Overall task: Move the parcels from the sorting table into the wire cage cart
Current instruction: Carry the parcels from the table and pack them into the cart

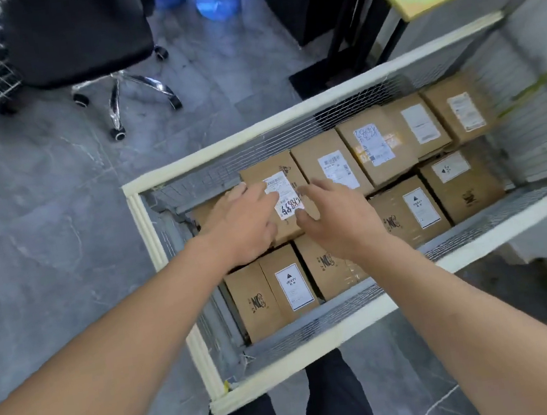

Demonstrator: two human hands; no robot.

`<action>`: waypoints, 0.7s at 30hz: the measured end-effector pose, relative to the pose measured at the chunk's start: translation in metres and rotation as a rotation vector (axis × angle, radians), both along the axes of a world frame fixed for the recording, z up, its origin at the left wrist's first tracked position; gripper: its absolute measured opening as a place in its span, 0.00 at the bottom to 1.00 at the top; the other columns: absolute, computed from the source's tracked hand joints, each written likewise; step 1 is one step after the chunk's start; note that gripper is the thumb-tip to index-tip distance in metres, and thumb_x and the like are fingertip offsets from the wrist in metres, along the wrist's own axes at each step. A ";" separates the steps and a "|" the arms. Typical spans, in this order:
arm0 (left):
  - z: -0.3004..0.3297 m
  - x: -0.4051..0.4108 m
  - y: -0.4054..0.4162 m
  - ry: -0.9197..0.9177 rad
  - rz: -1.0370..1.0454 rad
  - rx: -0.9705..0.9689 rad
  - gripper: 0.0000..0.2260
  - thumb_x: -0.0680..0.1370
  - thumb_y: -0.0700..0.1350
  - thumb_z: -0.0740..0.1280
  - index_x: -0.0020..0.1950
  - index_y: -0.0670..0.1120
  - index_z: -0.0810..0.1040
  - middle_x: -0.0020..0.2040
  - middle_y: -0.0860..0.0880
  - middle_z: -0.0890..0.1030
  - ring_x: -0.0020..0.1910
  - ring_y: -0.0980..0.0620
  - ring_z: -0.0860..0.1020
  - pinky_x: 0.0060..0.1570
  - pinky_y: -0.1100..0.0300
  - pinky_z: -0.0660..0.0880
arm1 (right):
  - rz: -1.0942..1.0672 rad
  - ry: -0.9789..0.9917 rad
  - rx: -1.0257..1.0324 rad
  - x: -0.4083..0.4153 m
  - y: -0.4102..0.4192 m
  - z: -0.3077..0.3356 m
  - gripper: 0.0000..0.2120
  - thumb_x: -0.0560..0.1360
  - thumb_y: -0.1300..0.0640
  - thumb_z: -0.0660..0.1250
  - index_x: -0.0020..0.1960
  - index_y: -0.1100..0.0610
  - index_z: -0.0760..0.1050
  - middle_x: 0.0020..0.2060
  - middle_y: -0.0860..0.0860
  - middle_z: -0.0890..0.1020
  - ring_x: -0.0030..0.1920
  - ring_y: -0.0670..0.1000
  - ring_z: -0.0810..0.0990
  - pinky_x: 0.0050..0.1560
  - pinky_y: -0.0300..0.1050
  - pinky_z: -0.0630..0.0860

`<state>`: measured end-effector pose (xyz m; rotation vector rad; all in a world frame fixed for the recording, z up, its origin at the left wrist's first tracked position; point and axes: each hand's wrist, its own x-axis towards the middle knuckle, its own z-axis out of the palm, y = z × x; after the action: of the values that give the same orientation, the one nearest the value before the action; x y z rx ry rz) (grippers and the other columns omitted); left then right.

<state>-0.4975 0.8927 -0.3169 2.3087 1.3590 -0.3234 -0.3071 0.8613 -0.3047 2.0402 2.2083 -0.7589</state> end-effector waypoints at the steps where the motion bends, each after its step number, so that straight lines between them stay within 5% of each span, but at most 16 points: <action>1: 0.015 -0.005 -0.002 -0.004 -0.030 0.017 0.19 0.85 0.52 0.59 0.75 0.48 0.69 0.77 0.47 0.67 0.75 0.41 0.64 0.71 0.46 0.67 | -0.016 -0.018 0.013 -0.005 -0.008 0.015 0.24 0.84 0.44 0.60 0.77 0.51 0.70 0.76 0.52 0.71 0.72 0.55 0.73 0.65 0.52 0.73; 7: 0.102 -0.027 -0.014 -0.072 -0.183 0.145 0.22 0.84 0.56 0.59 0.77 0.49 0.67 0.79 0.48 0.63 0.79 0.41 0.60 0.75 0.44 0.65 | -0.144 -0.082 0.127 -0.038 -0.056 0.109 0.25 0.84 0.43 0.60 0.78 0.52 0.69 0.71 0.52 0.75 0.69 0.55 0.74 0.65 0.52 0.72; 12: 0.178 -0.029 -0.028 -0.114 -0.378 0.361 0.23 0.84 0.56 0.59 0.77 0.47 0.67 0.77 0.46 0.65 0.75 0.44 0.64 0.74 0.50 0.64 | -0.276 -0.117 0.243 -0.056 -0.096 0.185 0.27 0.84 0.42 0.59 0.80 0.51 0.66 0.76 0.50 0.71 0.74 0.52 0.71 0.69 0.49 0.70; 21: 0.293 0.003 -0.069 -0.276 -0.565 0.446 0.26 0.84 0.57 0.60 0.80 0.48 0.64 0.80 0.48 0.63 0.76 0.46 0.64 0.72 0.48 0.70 | -0.463 -0.216 0.403 -0.044 -0.173 0.299 0.27 0.83 0.39 0.59 0.79 0.49 0.68 0.78 0.51 0.70 0.76 0.53 0.69 0.72 0.51 0.68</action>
<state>-0.4942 0.8232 -0.0242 2.9503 0.6705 0.1525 -0.3516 0.6884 -0.0053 2.7213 1.9060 -0.0862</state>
